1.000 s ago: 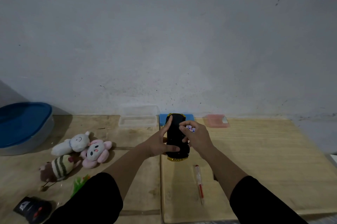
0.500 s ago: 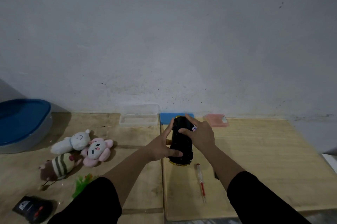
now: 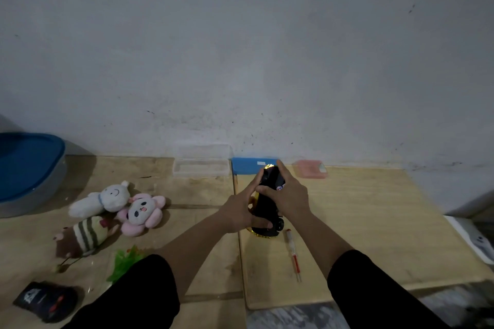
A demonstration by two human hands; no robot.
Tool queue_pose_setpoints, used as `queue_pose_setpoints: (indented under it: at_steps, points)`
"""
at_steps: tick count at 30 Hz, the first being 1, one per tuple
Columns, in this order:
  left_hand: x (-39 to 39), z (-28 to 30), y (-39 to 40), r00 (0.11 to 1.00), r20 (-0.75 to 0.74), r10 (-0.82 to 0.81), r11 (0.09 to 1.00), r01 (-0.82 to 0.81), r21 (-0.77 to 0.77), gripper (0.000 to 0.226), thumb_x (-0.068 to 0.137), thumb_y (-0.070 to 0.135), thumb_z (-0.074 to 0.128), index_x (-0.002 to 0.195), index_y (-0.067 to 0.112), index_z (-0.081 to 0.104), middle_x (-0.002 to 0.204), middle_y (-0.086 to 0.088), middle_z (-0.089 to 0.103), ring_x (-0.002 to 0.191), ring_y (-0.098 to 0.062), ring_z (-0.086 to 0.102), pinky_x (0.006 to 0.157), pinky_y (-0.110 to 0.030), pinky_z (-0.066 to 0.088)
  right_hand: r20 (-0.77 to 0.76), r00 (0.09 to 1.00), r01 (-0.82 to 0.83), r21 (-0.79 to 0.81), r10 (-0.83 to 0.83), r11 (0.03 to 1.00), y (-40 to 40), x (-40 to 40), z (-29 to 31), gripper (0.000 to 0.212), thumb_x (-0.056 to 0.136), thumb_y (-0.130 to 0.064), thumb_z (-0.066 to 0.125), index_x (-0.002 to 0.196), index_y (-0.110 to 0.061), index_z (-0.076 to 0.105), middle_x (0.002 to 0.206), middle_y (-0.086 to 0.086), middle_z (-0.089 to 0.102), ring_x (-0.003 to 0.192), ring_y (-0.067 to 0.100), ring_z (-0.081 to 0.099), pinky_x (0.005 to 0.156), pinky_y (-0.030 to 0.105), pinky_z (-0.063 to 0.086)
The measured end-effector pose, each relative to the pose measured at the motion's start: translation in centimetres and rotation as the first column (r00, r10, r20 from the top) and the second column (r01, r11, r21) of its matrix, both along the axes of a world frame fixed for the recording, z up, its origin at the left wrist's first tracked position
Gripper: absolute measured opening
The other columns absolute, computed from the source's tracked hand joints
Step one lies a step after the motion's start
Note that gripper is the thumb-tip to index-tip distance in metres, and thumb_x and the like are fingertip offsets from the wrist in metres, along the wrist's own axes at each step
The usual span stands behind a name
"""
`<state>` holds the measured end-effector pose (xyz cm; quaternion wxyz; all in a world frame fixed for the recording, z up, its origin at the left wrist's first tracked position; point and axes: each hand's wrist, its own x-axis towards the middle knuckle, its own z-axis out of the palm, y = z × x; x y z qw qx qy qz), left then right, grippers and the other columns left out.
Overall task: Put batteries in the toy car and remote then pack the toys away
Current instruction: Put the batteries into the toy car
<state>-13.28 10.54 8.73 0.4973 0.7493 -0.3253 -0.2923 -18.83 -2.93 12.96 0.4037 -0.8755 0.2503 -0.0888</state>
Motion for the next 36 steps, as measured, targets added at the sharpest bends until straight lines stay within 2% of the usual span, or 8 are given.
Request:
queue_pose_setpoints:
  at_steps: [6, 10, 14, 17, 21, 25, 30, 36]
  points:
    - [-0.2, -0.5, 0.6, 0.998, 0.012, 0.055, 0.992, -0.056, 0.111, 0.127, 0.065, 0.043, 0.084, 0.148, 0.040, -0.013, 0.145, -0.004, 0.045, 0.133, -0.022, 0.044, 0.100, -0.028, 0.039, -0.062, 0.996, 0.071, 0.263, -0.057, 0.962, -0.1, 0.0, 0.1, 0.089, 0.070, -0.038, 0.080, 0.143, -0.041, 0.030, 0.125, 0.005, 0.050, 0.102, 0.027, 0.060, 0.059, 0.035, 0.059]
    - [0.0, -0.6, 0.9, 0.987, -0.117, 0.107, 0.993, -0.099, 0.069, 0.092, 0.068, 0.065, 0.070, 0.146, 0.042, 0.027, 0.144, 0.002, 0.046, 0.130, -0.020, 0.045, 0.108, -0.041, 0.038, 0.009, 0.999, 0.034, 0.540, -0.046, 0.841, -2.1, -0.2, 0.4, 0.079, 0.074, -0.024, 0.079, 0.140, -0.040, 0.037, 0.116, 0.009, 0.057, 0.067, 0.014, 0.062, 0.049, 0.029, 0.053]
    - [0.1, 0.0, 0.5, 0.940, -0.325, 0.103, 0.992, -0.122, -0.040, 0.061, 0.086, 0.036, 0.066, 0.138, 0.044, 0.035, 0.132, -0.002, 0.054, 0.117, -0.023, 0.056, 0.092, -0.041, 0.052, 0.050, 0.997, -0.071, 0.697, 0.051, 0.713, -3.9, 0.2, -0.5, 0.075, 0.078, -0.019, 0.075, 0.139, -0.044, 0.038, 0.080, 0.007, 0.064, 0.047, 0.014, 0.036, 0.047, 0.026, 0.044]
    - [-0.4, -0.4, -0.6, 0.944, -0.301, 0.138, 0.985, -0.162, -0.054, 0.068, 0.087, 0.028, 0.066, 0.141, 0.045, 0.028, 0.129, -0.003, 0.056, 0.113, -0.020, 0.059, 0.079, -0.030, 0.056, 0.035, 0.986, -0.147, 0.638, 0.162, 0.756, -5.3, 0.8, -1.1, 0.078, 0.077, -0.026, 0.075, 0.141, -0.045, 0.034, 0.078, 0.005, 0.066, 0.048, 0.013, 0.042, 0.047, 0.026, 0.047]
    - [-1.5, -1.6, -1.7, 0.961, -0.090, 0.261, 0.964, -0.255, 0.073, 0.077, 0.081, 0.037, 0.071, 0.139, 0.052, 0.023, 0.141, 0.008, 0.046, 0.128, -0.013, 0.046, 0.096, -0.024, 0.042, -0.076, 0.906, -0.386, 0.261, 0.417, 0.885, -7.7, 1.6, -1.6, 0.070, 0.078, -0.033, 0.075, 0.137, -0.045, 0.040, 0.142, 0.002, 0.046, 0.074, 0.019, 0.062, 0.045, 0.027, 0.053]
    - [-3.8, -2.6, -3.5, 0.907, 0.106, 0.407, 0.890, -0.420, 0.175, 0.076, 0.077, 0.039, 0.076, 0.135, 0.054, 0.030, 0.128, 0.015, 0.054, 0.115, -0.005, 0.054, 0.090, -0.013, 0.040, -0.123, 0.841, -0.503, 0.181, 0.527, 0.845, -9.4, 2.1, -3.7, 0.057, 0.079, -0.027, 0.073, 0.131, -0.039, 0.052, 0.138, -0.005, 0.051, 0.061, 0.012, 0.057, 0.045, 0.026, 0.052]
    - [-7.2, -6.2, -5.1, 0.810, 0.249, 0.530, 0.750, -0.585, 0.307, 0.078, 0.074, 0.042, 0.077, 0.141, 0.040, 0.039, 0.132, 0.004, 0.057, 0.114, -0.010, 0.057, 0.089, -0.012, 0.037, -0.239, 0.719, -0.670, 0.012, 0.653, 0.742, -10.1, 2.6, -8.5, 0.061, 0.075, -0.038, 0.074, 0.131, -0.040, 0.050, 0.136, -0.002, 0.056, 0.117, 0.020, 0.055, 0.093, 0.031, 0.044]
    - [-10.3, -8.6, -5.0, 0.812, 0.299, 0.502, 0.692, -0.584, 0.424, 0.075, 0.077, 0.049, 0.071, 0.142, 0.045, 0.034, 0.109, -0.003, 0.057, 0.094, -0.019, 0.059, 0.082, -0.026, 0.046, -0.320, 0.620, -0.733, 0.088, 0.716, 0.674, -9.8, 2.1, -12.1, 0.064, 0.070, -0.040, 0.077, 0.129, -0.045, 0.051, 0.132, -0.004, 0.059, 0.117, 0.019, 0.056, 0.095, 0.032, 0.046]
